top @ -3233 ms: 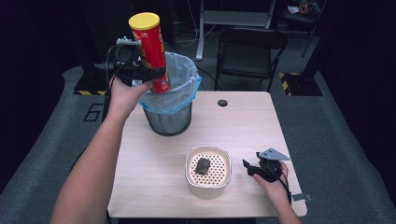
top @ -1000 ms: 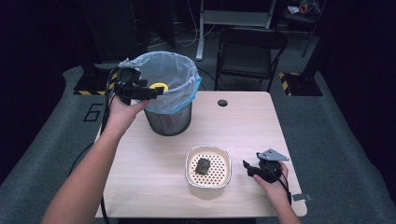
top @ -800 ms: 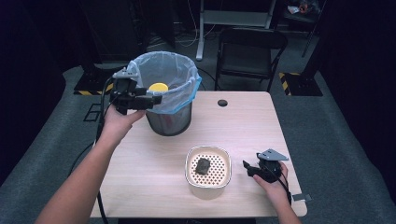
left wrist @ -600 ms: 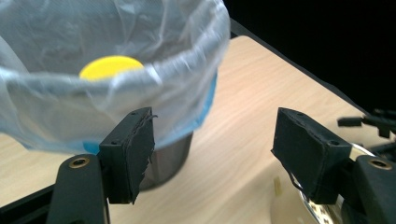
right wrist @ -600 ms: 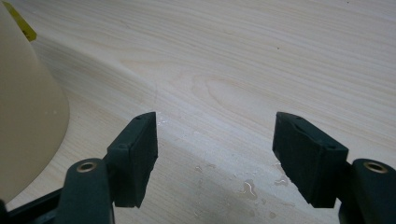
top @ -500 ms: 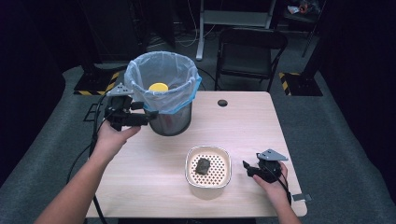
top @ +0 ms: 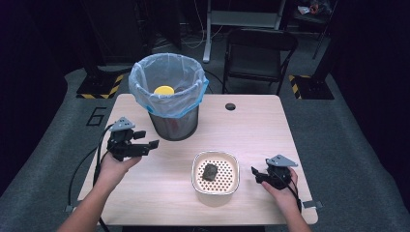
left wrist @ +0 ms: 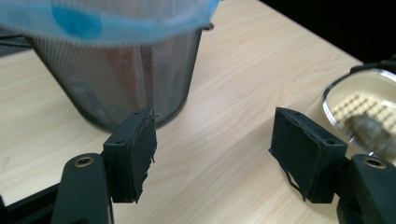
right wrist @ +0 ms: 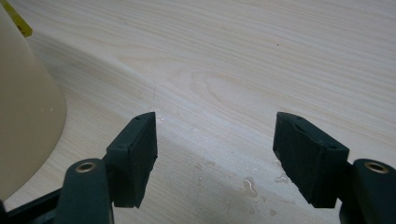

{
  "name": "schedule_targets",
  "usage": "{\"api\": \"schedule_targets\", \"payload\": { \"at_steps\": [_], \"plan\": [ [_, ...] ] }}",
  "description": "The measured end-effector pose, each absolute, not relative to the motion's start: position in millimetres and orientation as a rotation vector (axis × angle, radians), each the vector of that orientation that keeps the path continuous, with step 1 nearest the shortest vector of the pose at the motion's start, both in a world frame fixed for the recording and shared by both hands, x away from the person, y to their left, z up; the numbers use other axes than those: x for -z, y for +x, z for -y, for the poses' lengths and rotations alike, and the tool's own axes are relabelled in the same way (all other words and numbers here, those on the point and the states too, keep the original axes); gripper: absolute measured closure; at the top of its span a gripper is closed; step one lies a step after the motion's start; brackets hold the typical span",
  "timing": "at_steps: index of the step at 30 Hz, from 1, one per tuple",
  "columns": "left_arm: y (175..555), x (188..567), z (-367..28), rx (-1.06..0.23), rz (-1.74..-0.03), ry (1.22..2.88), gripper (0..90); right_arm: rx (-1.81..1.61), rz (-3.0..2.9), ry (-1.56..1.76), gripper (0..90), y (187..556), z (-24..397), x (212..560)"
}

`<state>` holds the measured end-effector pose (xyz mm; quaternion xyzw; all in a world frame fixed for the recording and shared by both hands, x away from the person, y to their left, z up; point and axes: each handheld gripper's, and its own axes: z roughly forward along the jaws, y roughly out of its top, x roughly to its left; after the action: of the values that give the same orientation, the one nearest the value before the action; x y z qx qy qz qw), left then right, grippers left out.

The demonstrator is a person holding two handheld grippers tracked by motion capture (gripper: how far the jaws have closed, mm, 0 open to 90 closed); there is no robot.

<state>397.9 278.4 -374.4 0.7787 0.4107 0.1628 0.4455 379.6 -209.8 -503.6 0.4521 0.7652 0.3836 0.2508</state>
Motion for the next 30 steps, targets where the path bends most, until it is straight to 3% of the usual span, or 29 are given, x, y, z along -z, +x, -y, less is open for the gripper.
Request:
{"api": "schedule_targets", "payload": {
  "at_steps": [16, 30],
  "plan": [
    [366.0, 461.0, -317.4, -0.383, -1.14, 1.839, 31.2, -1.039, -2.083, 1.242, 30.2, 379.6, 209.0, 505.1],
    [366.9, 504.0, -344.2, -0.371, -1.294, 1.82, 28.9, -1.037, -2.084, 1.246, 30.0, 380.3, 208.2, 506.9]
  ]
}}
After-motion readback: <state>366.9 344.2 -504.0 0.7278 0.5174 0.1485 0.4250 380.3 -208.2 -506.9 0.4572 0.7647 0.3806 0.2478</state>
